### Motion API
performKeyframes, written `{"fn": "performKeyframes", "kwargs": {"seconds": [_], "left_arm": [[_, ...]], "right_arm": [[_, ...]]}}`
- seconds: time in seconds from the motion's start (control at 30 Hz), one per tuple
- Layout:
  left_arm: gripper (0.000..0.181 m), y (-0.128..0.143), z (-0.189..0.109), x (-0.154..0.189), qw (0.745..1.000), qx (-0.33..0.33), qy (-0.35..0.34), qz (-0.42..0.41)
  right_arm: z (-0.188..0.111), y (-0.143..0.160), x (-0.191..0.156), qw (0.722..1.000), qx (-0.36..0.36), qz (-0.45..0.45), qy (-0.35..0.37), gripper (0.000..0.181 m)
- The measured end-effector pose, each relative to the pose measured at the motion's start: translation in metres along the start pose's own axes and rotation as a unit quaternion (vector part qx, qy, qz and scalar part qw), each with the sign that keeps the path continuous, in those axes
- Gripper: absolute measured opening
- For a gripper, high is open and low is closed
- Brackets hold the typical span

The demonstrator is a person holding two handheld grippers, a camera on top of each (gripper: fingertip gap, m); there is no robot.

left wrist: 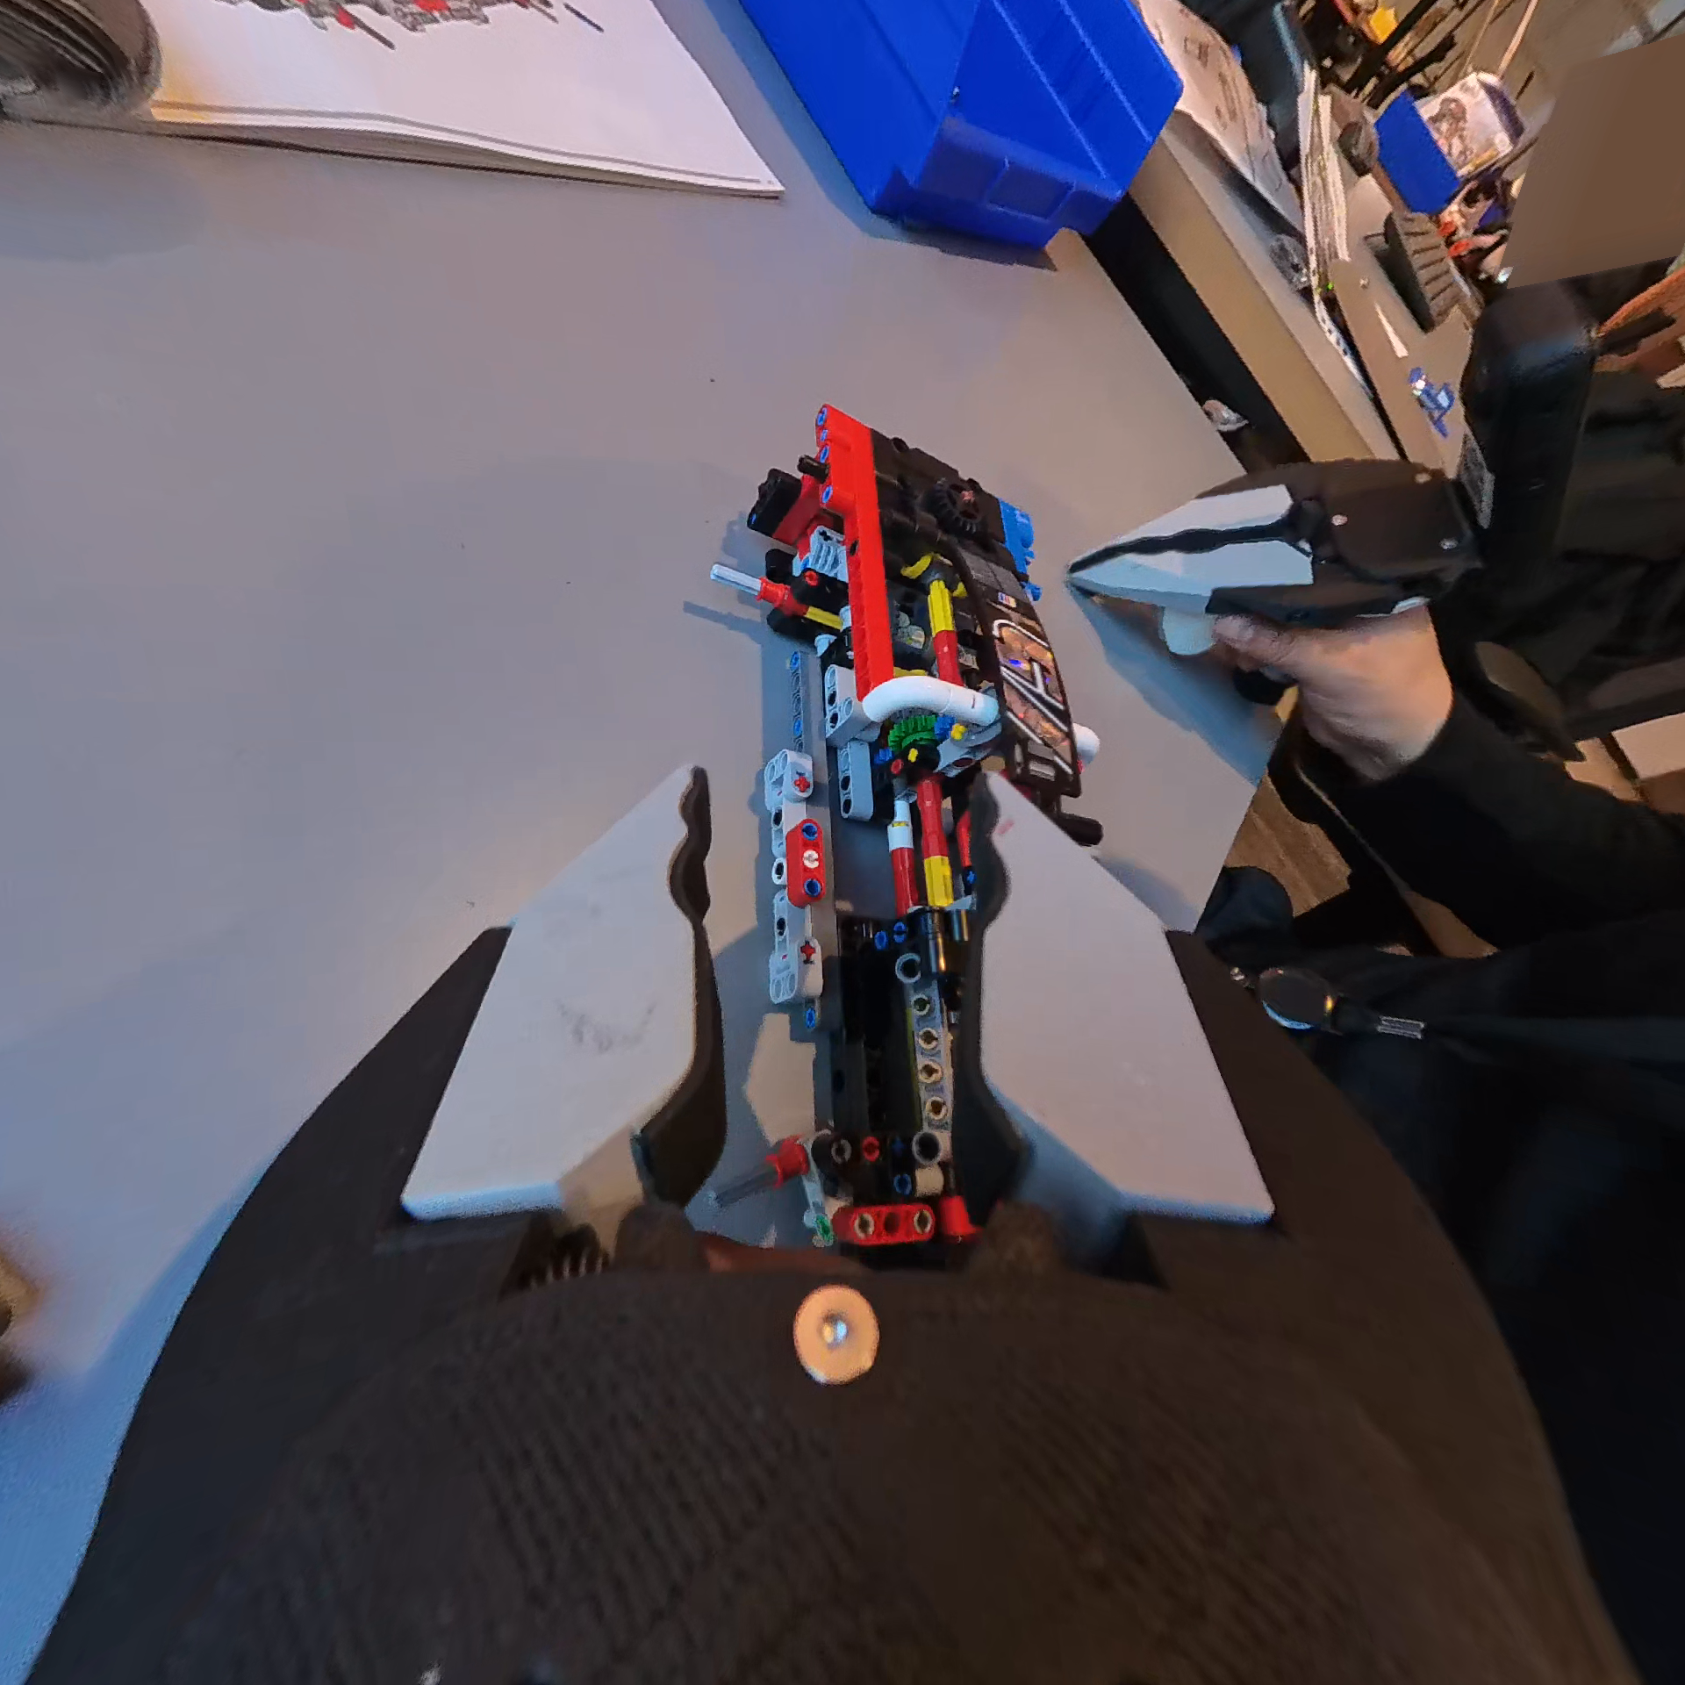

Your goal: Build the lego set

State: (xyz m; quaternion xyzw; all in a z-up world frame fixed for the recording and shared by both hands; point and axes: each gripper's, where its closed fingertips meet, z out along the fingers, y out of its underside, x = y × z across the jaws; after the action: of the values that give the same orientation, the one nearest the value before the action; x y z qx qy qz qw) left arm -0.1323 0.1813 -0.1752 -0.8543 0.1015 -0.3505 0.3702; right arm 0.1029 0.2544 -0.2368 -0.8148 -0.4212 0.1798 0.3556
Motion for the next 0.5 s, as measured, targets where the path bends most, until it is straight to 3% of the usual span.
{"fn": "performKeyframes", "kwargs": {"seconds": [0.1, 0.2, 0.27, 0.5], "left_arm": [[0.054, 0.0, -0.003, -0.003, 1.0, 0.005, -0.005, -0.013], [0.054, 0.002, -0.004, -0.005, 1.0, 0.005, -0.009, -0.02], [0.054, 0.005, -0.004, -0.006, 1.0, 0.0, -0.014, -0.021], [0.054, 0.0, 0.005, 0.0, 1.0, -0.011, -0.013, -0.016]], "right_arm": [[0.002, -0.002, -0.006, 0.998, -0.001, -0.044, -0.043, 0.001], [-0.002, 0.0, -0.004, 0.996, -0.007, -0.078, -0.049, 0.019], [-0.008, 0.003, -0.007, 0.994, 0.003, -0.092, -0.058, 0.02], [-0.01, 0.009, -0.003, 0.999, 0.003, -0.042, -0.031, 0.025]]}}
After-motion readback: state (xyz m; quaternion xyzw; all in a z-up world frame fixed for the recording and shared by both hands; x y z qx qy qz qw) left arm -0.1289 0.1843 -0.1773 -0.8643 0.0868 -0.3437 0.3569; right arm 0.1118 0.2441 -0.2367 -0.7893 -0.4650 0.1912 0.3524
